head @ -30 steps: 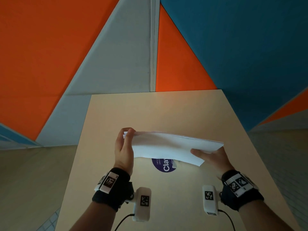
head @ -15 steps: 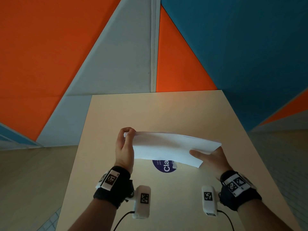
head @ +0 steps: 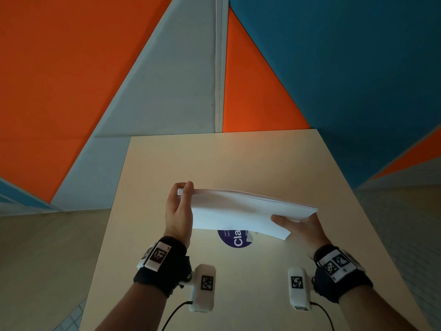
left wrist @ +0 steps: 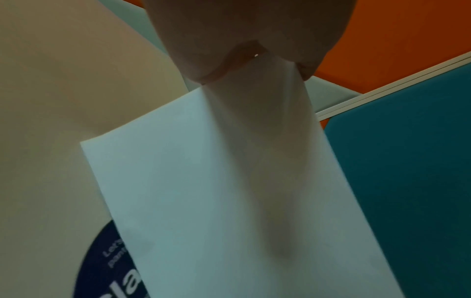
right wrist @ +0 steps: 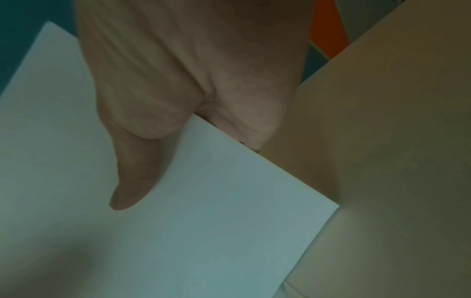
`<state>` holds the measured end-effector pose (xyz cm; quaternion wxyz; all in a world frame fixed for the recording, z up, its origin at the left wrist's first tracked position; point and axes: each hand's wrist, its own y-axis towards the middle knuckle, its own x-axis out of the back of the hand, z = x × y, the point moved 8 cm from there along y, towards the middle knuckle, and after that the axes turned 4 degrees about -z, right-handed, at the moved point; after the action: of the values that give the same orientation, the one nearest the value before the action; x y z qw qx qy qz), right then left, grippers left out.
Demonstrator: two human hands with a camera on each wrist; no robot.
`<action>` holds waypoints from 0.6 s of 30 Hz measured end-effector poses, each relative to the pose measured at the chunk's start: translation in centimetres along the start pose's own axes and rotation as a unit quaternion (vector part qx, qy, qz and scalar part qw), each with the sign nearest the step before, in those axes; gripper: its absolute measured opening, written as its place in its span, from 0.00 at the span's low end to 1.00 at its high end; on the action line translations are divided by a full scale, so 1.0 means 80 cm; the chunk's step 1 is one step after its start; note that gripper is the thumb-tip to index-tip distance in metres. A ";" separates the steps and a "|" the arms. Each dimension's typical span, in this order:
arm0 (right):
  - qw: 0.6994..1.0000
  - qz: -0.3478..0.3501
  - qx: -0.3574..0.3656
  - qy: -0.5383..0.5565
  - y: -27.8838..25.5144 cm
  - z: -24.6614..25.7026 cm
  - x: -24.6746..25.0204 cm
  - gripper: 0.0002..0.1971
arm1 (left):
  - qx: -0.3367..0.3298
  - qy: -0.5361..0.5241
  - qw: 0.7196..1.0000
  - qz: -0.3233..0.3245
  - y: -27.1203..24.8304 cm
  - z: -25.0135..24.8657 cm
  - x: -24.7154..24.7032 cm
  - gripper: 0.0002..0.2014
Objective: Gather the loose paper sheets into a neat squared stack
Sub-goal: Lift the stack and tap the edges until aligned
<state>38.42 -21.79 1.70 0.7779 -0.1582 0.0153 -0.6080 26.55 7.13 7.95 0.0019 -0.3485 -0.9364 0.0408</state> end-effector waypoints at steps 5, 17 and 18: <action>1.000 -0.008 -0.005 -0.002 0.002 -0.008 0.000 0.07 | 0.013 0.007 1.000 -0.003 0.005 0.003 0.000 0.13; 0.999 -0.005 -0.030 -0.012 0.007 -0.019 -0.002 0.05 | -0.139 0.206 0.968 -0.017 0.008 -0.044 -0.006 0.07; 0.999 -0.005 -0.033 -0.014 0.008 -0.020 -0.001 0.05 | -0.210 0.284 0.935 -0.018 0.000 -0.062 -0.015 0.10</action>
<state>38.61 -21.94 -0.03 0.7693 -0.1923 0.0235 -0.6089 27.63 6.72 12.94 0.1953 -0.3212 -0.8902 -0.2575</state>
